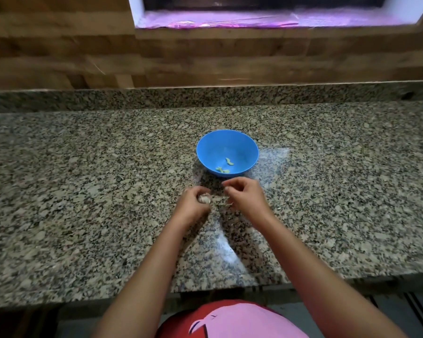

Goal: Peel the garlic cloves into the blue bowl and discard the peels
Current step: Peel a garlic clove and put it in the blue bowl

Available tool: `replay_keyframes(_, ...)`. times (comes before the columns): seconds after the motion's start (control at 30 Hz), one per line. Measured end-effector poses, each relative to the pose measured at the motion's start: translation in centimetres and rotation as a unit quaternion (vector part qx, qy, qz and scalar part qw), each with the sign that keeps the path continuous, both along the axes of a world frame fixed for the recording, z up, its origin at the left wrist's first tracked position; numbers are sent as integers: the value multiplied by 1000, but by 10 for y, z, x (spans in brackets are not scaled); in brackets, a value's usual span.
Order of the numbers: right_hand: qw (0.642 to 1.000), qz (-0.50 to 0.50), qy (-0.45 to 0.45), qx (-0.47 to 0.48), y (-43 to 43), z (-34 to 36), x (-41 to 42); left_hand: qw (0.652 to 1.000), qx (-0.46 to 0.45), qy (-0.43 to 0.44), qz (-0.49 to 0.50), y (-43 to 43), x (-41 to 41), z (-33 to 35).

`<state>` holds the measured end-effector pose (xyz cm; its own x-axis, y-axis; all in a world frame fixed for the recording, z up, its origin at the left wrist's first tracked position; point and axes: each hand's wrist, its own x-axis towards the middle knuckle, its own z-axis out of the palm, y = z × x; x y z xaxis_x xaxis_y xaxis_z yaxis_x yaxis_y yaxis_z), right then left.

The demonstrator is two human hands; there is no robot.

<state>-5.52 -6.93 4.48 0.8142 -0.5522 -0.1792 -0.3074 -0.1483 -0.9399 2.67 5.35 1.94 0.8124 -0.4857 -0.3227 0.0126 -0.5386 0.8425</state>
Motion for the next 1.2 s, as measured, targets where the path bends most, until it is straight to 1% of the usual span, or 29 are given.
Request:
replay_keyframes(0.07, 998, 17, 40, 33, 6, -6, -2, 999, -31, 8, -1, 0, -7, 1)
replay_keyframes(0.1, 998, 18, 50, 46, 7, -9, -3, 998, -63, 24, 8, 0, -9, 0)
replay_keyframes(0.17, 996, 16, 46, 71, 7, -11, -4, 988, -136, 69, 23, 0, -15, 4)
replay_keyframes(0.23, 995, 10, 29, 99, 6, -10, -7, 977, -187, 98, 31, 1, -19, 7)
replay_keyframes(0.33, 990, -10, 0, 142, 2, -8, -7, 970, -221, 95, 33, -1, -22, 12)
replay_keyframes(0.43, 988, -20, -9, 151, 0, -6, -5, 968, -234, 77, 41, -3, -24, 16)
replay_keyframes(0.57, 985, -21, -27, 172, 0, -3, -7, 964, -249, 82, 48, -4, -26, 23)
replay_keyframes(0.83, 984, 4, -12, 178, 0, -2, -1, 968, -237, 54, 54, -3, -27, 20)
replay_keyframes(0.97, 985, 8, -10, 174, -1, 2, 0, 975, -215, 36, 47, -4, -23, 19)
replay_keyframes(1.1, 995, -13, -12, 94, -14, 8, -3, 984, -169, 13, 53, -1, -17, 10)
replay_keyframes(1.13, 998, -6, 1, 69, -17, 9, -5, 988, -143, -7, 54, 1, -15, 8)
replay_keyframes(1.2, 998, 25, 51, 6, -23, 9, -10, 994, -59, -82, 43, 6, -14, 4)
